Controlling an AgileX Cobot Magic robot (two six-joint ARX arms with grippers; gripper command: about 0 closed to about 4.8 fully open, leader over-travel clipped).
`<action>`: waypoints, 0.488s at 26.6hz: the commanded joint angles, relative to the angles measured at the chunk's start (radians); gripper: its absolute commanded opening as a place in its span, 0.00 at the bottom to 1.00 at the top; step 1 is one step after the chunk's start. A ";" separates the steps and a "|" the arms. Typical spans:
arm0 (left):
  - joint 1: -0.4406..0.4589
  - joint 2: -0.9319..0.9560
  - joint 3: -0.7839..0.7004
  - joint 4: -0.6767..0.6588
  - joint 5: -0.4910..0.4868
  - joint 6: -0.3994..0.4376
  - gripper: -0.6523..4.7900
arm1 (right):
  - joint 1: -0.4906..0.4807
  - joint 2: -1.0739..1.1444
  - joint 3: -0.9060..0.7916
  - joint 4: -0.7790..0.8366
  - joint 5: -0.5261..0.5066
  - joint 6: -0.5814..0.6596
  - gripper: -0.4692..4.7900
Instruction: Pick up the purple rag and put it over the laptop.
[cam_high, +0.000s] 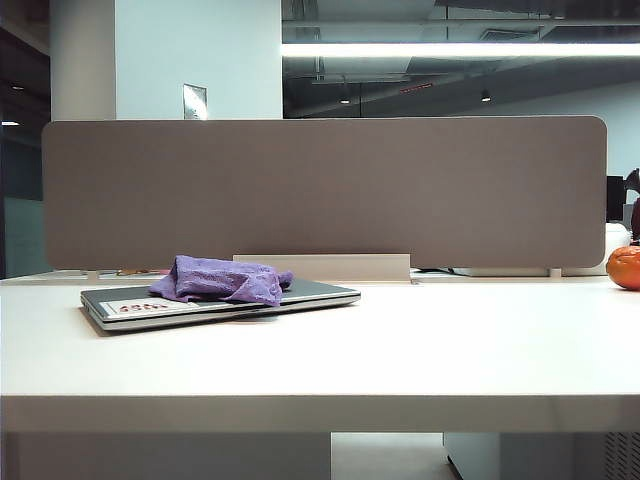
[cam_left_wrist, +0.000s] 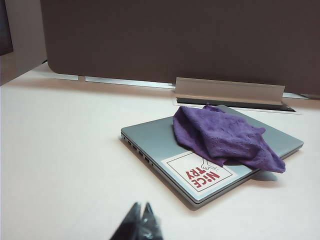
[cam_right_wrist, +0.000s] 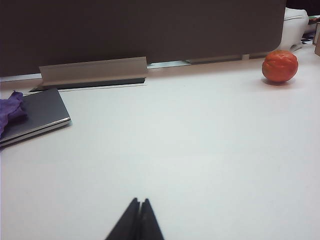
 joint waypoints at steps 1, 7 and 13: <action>0.002 0.001 0.003 -0.001 0.021 -0.006 0.11 | 0.000 -0.002 -0.003 0.010 0.002 -0.003 0.13; 0.002 0.001 0.003 -0.010 0.022 -0.006 0.11 | 0.000 -0.002 -0.003 0.010 0.002 -0.003 0.13; 0.002 0.001 0.003 -0.010 0.022 -0.006 0.11 | 0.000 -0.002 -0.003 0.010 0.002 -0.003 0.13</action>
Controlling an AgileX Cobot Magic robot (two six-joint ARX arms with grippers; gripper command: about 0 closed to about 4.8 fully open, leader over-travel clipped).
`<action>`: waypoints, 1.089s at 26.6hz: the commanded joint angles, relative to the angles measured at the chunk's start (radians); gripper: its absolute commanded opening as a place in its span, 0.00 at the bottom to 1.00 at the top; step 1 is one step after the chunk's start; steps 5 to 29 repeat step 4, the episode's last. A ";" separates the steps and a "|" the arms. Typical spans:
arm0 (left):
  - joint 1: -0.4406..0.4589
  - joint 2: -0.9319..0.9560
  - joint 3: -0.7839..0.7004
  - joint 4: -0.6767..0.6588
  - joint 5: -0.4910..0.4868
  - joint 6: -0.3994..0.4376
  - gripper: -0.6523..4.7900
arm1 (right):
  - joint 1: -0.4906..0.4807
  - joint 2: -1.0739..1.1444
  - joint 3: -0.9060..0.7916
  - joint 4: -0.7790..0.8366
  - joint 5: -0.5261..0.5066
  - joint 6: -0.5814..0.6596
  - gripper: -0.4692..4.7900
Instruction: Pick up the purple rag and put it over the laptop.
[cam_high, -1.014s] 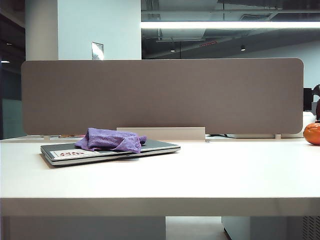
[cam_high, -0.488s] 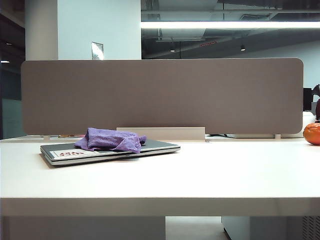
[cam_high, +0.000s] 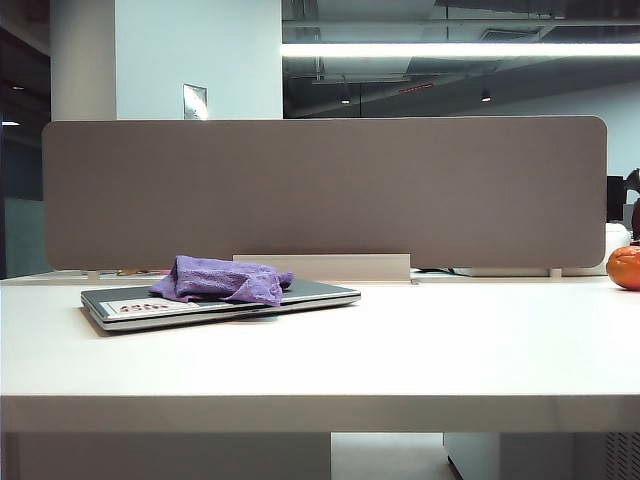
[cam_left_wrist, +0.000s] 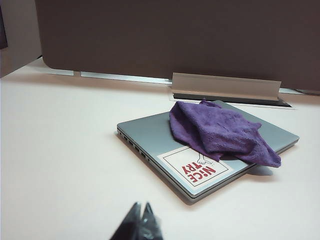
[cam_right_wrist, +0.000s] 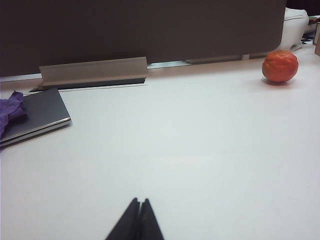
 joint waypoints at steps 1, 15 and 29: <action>0.002 0.001 0.003 0.006 0.006 -0.003 0.11 | 0.000 -0.002 -0.003 0.010 0.002 -0.003 0.13; 0.002 0.001 0.003 0.006 0.006 -0.003 0.11 | 0.000 -0.002 -0.003 0.010 0.002 -0.003 0.13; 0.002 0.001 0.003 0.006 0.006 -0.003 0.11 | 0.000 -0.002 -0.003 0.010 0.002 -0.003 0.13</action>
